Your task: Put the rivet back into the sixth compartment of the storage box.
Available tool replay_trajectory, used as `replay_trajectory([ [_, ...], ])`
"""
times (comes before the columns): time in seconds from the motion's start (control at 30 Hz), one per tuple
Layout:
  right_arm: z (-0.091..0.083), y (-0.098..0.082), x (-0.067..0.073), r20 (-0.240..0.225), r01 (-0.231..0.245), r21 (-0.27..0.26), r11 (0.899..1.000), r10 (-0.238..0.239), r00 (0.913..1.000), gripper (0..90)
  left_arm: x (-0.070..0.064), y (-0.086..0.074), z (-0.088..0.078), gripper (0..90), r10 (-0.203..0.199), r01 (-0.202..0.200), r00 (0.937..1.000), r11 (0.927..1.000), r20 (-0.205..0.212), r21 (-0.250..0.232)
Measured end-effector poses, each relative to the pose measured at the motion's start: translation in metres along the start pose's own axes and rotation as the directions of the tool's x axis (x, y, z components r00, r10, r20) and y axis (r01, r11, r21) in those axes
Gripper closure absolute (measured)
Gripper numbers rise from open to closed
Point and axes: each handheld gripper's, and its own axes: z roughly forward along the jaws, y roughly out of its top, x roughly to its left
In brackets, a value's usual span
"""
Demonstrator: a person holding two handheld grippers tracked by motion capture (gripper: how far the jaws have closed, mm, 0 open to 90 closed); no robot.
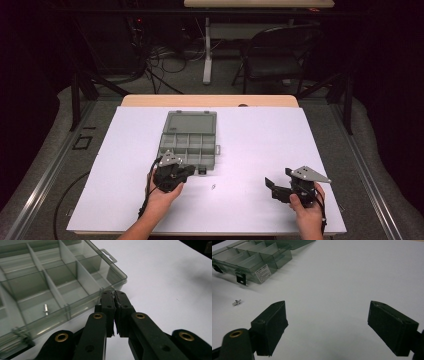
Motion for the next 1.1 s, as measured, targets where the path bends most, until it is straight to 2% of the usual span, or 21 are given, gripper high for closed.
replay_trajectory([
  [0.13,-0.002,0.001,-0.001,-0.002,0.0,0.021,1.0,0.0,1.0,15.2,0.009,0.003,-0.008,87.1,-0.016,0.016,0.9996,0.9998,-0.025,-0.014],
  [0.2,-0.001,0.0,-0.001,-0.002,-0.003,0.008,1.0,0.003,1.0,15.2,0.013,0.004,-0.011,87.1,-0.027,0.026,0.9991,0.9994,-0.034,-0.025],
  [0.47,-0.001,0.0,-0.001,-0.002,-0.002,0.009,1.0,0.002,1.0,15.2,0.028,0.007,-0.021,87.1,-0.059,0.056,0.9957,0.9972,-0.071,-0.049],
  [0.6,-0.002,0.0,-0.001,-0.003,0.002,0.022,1.0,-0.002,1.0,15.2,0.032,0.009,-0.023,87.1,-0.059,0.055,0.9947,0.9973,-0.084,-0.048],
  [0.7,-0.001,0.0,-0.001,-0.001,-0.003,0.009,1.0,0.003,1.0,15.2,0.033,0.01,-0.023,87.1,-0.059,0.055,0.9949,0.9975,-0.082,-0.044],
  [0.8,-0.001,0.0,-0.001,-0.001,-0.004,0.013,1.0,0.004,1.0,15.2,0.033,0.015,-0.021,87.1,-0.047,0.043,0.9938,0.9982,-0.101,-0.042],
  [0.83,-0.001,0.0,-0.001,-0.001,-0.004,0.013,1.0,0.004,1.0,15.2,0.034,0.017,-0.021,87.1,-0.044,0.041,0.9946,0.9985,-0.094,-0.035],
  [1.0,-0.001,0.0,-0.001,0.002,-0.006,0.018,1.0,0.006,1.0,15.2,0.044,0.028,-0.012,87.1,-0.063,0.059,0.9927,0.9975,-0.103,-0.038],
  [1.1,0.0,0.0,-0.001,0.0,-0.006,0.021,1.0,0.006,1.0,15.2,0.046,0.029,-0.009,87.1,-0.068,0.064,0.9912,0.9971,-0.114,-0.043],
])
